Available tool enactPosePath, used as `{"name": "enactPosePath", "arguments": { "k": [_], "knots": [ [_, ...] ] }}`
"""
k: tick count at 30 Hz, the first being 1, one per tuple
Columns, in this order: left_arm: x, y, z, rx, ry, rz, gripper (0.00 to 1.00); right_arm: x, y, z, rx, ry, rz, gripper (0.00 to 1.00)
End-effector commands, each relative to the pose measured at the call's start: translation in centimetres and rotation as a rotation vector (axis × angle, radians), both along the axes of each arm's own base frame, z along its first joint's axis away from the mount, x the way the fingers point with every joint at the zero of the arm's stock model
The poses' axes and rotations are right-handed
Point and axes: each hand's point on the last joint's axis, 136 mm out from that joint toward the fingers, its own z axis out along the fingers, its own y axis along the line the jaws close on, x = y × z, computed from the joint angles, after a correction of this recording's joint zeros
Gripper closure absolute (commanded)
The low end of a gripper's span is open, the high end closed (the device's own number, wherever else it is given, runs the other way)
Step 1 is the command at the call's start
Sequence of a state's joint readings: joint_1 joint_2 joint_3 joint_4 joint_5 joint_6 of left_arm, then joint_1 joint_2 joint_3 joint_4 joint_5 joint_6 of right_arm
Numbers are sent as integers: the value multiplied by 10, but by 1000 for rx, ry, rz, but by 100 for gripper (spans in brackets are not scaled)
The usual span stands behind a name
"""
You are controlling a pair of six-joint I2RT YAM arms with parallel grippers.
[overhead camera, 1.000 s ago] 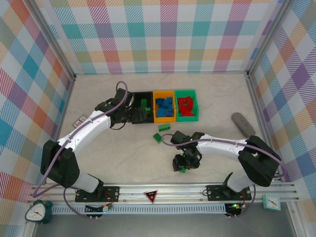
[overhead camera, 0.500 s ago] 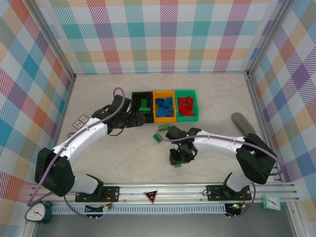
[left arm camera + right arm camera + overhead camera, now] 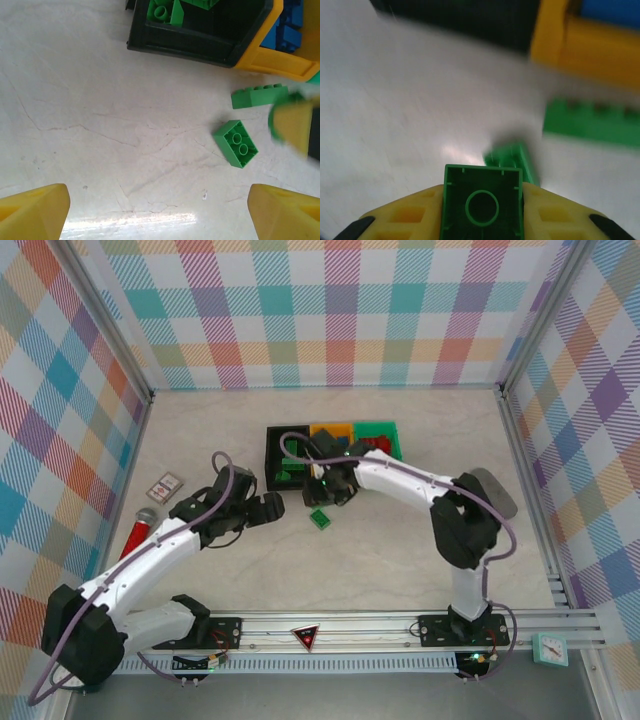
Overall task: Sort the legos into containers by color
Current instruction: Place the lego in the container, then pick up the lego from the center of the table.
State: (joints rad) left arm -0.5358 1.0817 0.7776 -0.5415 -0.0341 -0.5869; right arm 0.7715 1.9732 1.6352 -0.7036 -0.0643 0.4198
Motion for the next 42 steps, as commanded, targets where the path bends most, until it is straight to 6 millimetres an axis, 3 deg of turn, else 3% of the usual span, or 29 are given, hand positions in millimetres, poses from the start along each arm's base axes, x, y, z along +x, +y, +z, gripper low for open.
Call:
{"name": "enactPosePath", "arguments": {
  "k": [1,8,12,19,25,33,37,42],
  "knots": [
    [-4,-4,-2,-31,-4,35,9,37,13,17,26,-61,43,65],
    [-15,-18,-9,-20,3,1,10,107,40,35,81,-126,27,57],
    [-15,-35,-12,-27,4,-53,10,119,44,45,105,-130,23,37],
    [-5,-74,-17,-42,14,-159,13,101,27,72,113,-163,20,35],
    [4,-105,-36,39,85,-280,16,75,-16,90,61,-218,-11,35],
    [9,-122,-64,77,230,-234,16,48,-83,77,14,-205,-103,35],
    [12,-122,-72,113,299,-151,15,38,-102,70,-4,-195,-126,35],
    [15,-134,-83,82,409,-39,10,29,-112,64,-15,-191,-133,35]
  ]
}}
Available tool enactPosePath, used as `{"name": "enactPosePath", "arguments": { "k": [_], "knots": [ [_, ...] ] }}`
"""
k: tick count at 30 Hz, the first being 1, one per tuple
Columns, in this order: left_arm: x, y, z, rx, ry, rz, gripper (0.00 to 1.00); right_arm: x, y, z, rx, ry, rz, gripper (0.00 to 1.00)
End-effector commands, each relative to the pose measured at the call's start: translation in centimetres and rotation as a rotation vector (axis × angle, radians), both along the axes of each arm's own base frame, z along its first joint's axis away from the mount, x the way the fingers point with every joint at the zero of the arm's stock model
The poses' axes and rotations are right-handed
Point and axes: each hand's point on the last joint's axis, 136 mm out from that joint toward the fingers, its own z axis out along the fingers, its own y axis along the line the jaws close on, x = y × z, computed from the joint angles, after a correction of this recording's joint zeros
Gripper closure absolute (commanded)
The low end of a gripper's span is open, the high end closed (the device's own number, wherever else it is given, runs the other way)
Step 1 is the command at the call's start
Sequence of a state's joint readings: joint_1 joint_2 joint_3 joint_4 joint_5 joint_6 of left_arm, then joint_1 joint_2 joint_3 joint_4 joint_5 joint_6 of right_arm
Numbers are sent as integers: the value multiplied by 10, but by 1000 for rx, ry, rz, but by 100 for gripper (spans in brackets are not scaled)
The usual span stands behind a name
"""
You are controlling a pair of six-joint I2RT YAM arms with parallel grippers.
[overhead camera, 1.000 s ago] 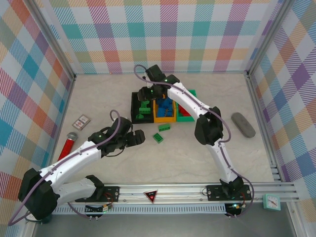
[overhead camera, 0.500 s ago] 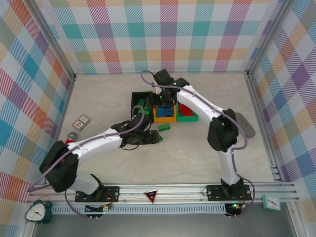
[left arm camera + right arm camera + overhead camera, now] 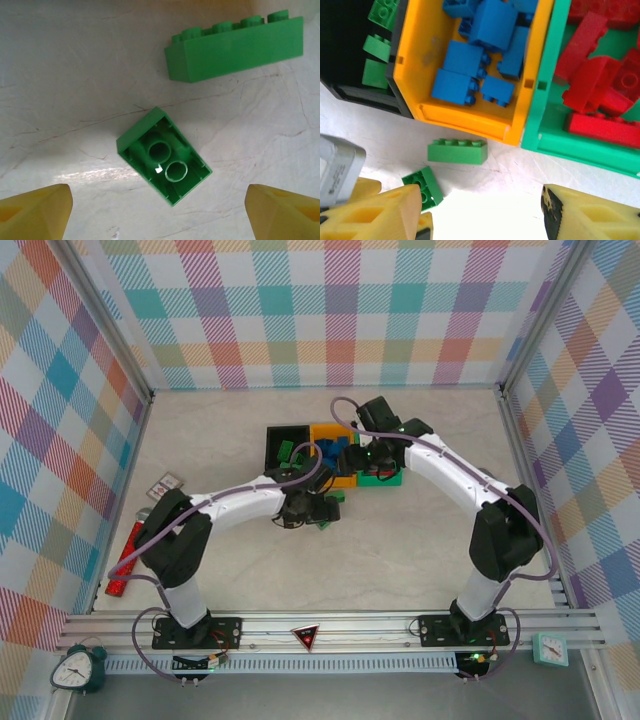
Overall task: Sort the legos into containers by color
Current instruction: Pick up the lego from the center of the table.
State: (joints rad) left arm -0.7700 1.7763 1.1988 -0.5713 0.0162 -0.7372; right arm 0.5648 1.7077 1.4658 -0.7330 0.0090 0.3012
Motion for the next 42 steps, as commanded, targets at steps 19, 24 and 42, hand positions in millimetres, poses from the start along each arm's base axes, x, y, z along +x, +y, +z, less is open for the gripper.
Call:
{"name": "enactPosePath", "arguments": {
  "k": [19,24,42],
  "knots": [
    [-7,7,-27,259,178,299,24,-8,-26,11,25,-85,-41,35],
    [1,-5,-32,220,164,299,31,-10,-41,12,45,-80,-69,35],
    [20,28,14,323,6,262,100,-29,-52,6,99,-35,-74,35]
  ]
}}
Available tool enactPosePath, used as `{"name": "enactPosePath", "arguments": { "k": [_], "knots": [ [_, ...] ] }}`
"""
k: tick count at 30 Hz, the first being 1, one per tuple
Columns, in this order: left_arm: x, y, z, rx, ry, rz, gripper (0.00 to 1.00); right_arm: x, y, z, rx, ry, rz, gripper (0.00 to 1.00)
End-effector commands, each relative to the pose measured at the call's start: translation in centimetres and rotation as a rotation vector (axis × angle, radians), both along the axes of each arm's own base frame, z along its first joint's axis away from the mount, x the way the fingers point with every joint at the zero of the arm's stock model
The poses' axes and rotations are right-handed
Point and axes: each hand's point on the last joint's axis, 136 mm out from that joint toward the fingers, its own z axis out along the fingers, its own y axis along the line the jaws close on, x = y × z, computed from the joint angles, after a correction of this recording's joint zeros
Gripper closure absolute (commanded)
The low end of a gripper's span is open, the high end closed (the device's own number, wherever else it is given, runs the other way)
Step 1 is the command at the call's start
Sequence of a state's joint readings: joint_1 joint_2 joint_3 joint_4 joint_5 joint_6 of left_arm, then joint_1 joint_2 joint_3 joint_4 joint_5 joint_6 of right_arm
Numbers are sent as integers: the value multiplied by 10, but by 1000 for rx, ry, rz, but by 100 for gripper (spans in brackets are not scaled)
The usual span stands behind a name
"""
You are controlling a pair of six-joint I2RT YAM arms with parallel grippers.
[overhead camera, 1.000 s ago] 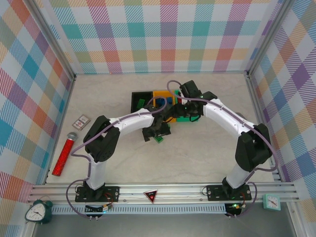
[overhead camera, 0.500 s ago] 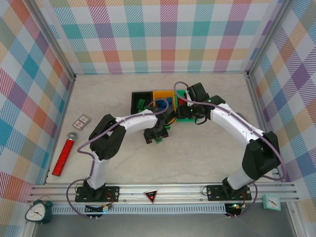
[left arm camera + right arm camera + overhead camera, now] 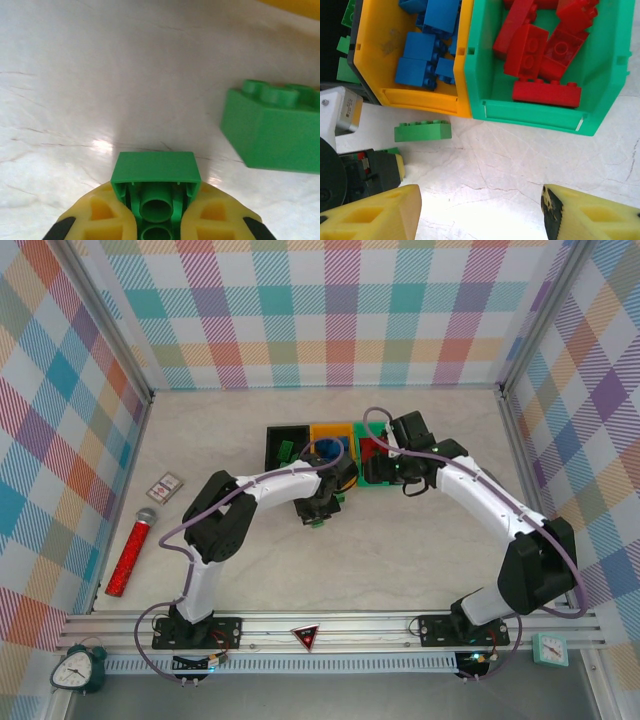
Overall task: Sort the legos into containers by color
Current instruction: Pick up the lego from the center of the table, then place the lego in the container.
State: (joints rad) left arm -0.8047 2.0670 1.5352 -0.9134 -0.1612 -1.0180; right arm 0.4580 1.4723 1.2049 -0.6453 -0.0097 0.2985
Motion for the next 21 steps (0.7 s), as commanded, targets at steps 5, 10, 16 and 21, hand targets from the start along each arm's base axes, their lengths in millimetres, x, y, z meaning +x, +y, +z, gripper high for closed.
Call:
{"name": "enactPosePath", "arguments": {
  "k": [5,10,16,21],
  "knots": [
    [35,42,83,40,-208,-49,100,-19,13,-11,102,61,37,35],
    [78,64,107,1,-274,-46,100,-29,12,-22,116,91,26,35],
    [136,75,112,-6,-287,-110,94,-39,13,-24,125,103,26,35],
    [167,72,101,-33,-261,-153,65,-49,24,-30,143,142,67,34]
  ]
}}
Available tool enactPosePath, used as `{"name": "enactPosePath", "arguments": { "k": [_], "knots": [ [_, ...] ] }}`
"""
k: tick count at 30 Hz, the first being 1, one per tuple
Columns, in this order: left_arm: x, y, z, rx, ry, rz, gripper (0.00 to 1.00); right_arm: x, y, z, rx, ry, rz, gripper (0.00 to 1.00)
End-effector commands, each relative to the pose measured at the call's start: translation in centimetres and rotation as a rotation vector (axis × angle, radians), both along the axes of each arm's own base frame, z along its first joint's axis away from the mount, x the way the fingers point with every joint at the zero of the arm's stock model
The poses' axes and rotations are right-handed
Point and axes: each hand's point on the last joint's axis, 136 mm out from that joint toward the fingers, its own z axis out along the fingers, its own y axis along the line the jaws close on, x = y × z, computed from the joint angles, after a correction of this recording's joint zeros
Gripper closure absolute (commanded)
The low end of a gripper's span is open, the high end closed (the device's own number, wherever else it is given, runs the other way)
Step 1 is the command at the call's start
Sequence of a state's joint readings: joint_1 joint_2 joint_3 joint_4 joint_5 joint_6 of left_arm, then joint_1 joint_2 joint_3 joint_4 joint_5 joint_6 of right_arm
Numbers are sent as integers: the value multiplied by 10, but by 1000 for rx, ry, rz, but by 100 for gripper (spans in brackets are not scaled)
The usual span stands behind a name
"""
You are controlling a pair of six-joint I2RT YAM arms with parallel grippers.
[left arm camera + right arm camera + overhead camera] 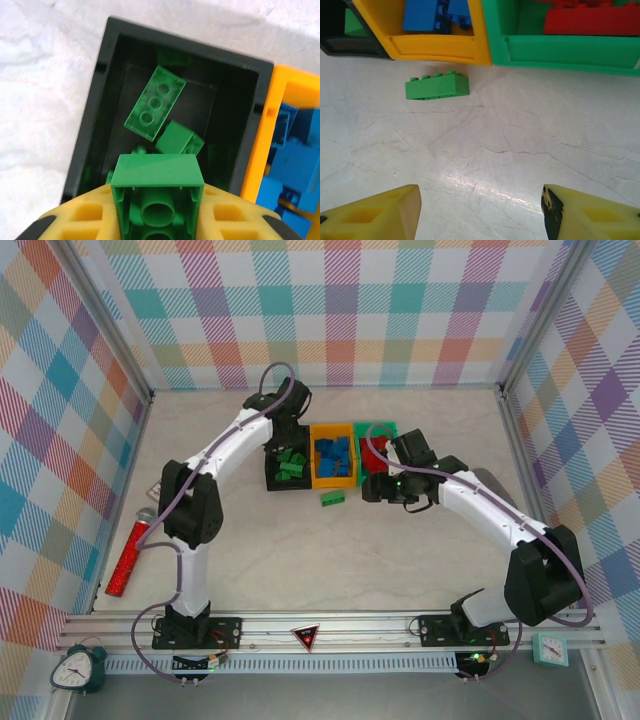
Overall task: Sort the legos into containers by color
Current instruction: Place the lego in the container, then pick up the lego from the center of the table.
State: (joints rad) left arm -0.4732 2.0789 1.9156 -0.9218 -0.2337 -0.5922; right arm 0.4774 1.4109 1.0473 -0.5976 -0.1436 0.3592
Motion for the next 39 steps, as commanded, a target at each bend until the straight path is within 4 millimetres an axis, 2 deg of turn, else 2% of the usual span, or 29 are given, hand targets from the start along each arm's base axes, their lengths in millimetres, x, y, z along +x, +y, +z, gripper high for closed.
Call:
{"name": "enactPosePath", "arguments": {
  "k": [1,5,6,7,8,16,20,27,31,33,39],
  "knots": [
    [6,-2,-12,30,54,-80,63,-11,15,-3,43,32,41,34],
    [4,4,-8,55,53,-69,38,-23,33,-18,39,74,94,31],
    [3,3,-6,48,47,-73,34,-25,38,-22,39,80,105,30],
    [1,4,-4,45,43,-72,20,-26,42,-27,38,87,112,30],
    [-1,5,-2,39,37,-73,12,-26,47,-31,37,93,119,29],
    [-26,1,33,-76,-76,-143,10,-10,79,-55,-49,53,173,23],
    [-46,12,43,-97,-146,-151,10,5,85,-69,-114,36,172,21],
    [-82,36,40,-92,-172,-116,10,29,95,-83,-184,6,168,19],
    [-95,43,39,-92,-171,-103,10,40,99,-90,-219,1,170,17],
    [-100,47,37,-90,-170,-95,10,44,102,-94,-239,-1,173,13],
    [-112,57,32,-69,-164,-77,7,53,114,-105,-262,-1,178,13]
  ]
}}
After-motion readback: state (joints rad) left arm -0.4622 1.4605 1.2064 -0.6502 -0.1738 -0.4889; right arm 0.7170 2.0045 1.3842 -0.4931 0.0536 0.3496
